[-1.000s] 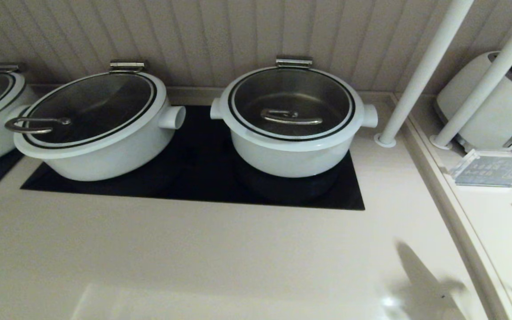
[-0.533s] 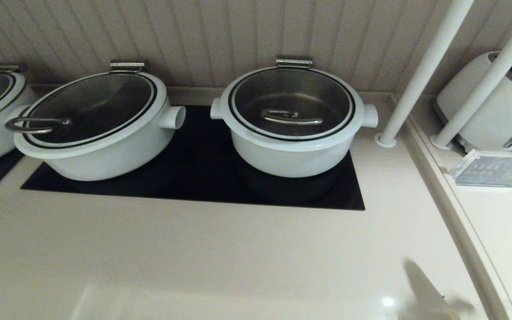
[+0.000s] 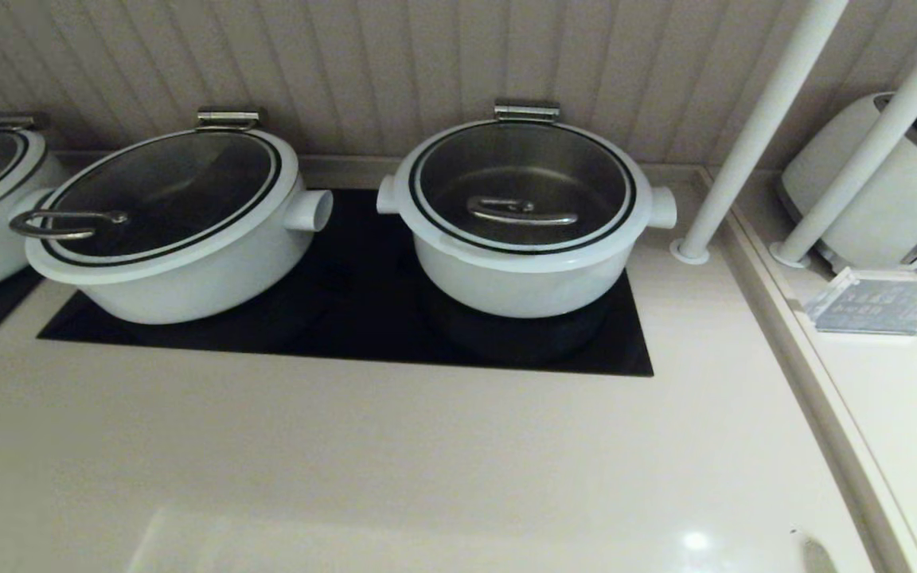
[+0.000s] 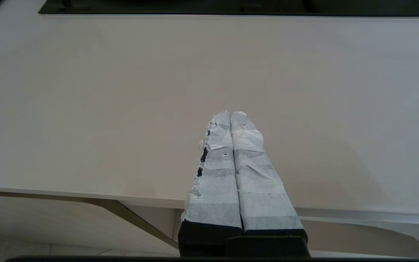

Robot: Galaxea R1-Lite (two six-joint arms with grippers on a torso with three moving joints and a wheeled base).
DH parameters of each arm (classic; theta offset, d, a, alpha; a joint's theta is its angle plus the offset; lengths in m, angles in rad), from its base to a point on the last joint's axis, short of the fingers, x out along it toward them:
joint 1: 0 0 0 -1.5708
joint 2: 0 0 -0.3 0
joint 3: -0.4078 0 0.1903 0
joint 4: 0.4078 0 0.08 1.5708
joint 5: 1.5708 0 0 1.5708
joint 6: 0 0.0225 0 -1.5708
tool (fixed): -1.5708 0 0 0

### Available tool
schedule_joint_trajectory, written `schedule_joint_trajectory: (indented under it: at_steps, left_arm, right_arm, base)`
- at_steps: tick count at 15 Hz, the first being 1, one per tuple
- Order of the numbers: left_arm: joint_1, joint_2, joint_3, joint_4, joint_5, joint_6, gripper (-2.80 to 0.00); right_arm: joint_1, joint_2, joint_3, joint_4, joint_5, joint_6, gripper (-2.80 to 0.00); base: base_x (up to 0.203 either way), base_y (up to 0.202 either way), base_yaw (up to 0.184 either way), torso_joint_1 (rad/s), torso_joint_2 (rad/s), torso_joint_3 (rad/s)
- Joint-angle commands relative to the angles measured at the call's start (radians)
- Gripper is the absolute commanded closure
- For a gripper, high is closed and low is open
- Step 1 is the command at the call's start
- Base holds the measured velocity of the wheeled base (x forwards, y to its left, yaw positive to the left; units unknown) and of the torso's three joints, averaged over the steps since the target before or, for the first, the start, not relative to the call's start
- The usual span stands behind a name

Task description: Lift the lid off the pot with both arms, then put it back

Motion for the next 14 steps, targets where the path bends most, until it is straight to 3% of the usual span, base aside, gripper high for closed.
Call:
schedule_joint_trajectory:
  at_steps: [1,4,8,14]
  left_arm:
    - [0.0,0.0,0.0,-0.001,0.0,0.001,0.0]
    - [0.0,0.0,0.0,-0.001,0.0,-0.001,0.0]
    - [0.0,0.0,0.0,-0.001,0.0,-0.001,0.0]
    - [0.0,0.0,0.0,-0.001,0.003,-0.002,0.0]
  right_arm:
    - [0.011,-0.157,0.0,0.127,-0.022,0.0,0.0]
    - [0.047,-0.265,0.0,0.248,-0.085,-0.001,0.0]
    - [0.067,-0.369,0.0,0.383,-0.105,-0.019,0.0]
    - [0.072,-0.462,0.0,0.415,-0.101,-0.016,0.0]
  base:
    - [0.0,0.0,0.0,0.0,0.0,0.0]
    - [0.0,0.0,0.0,0.0,0.0,0.0]
    - [0.0,0.0,0.0,0.0,0.0,0.0]
    - [0.0,0.0,0.0,0.0,0.0,0.0]
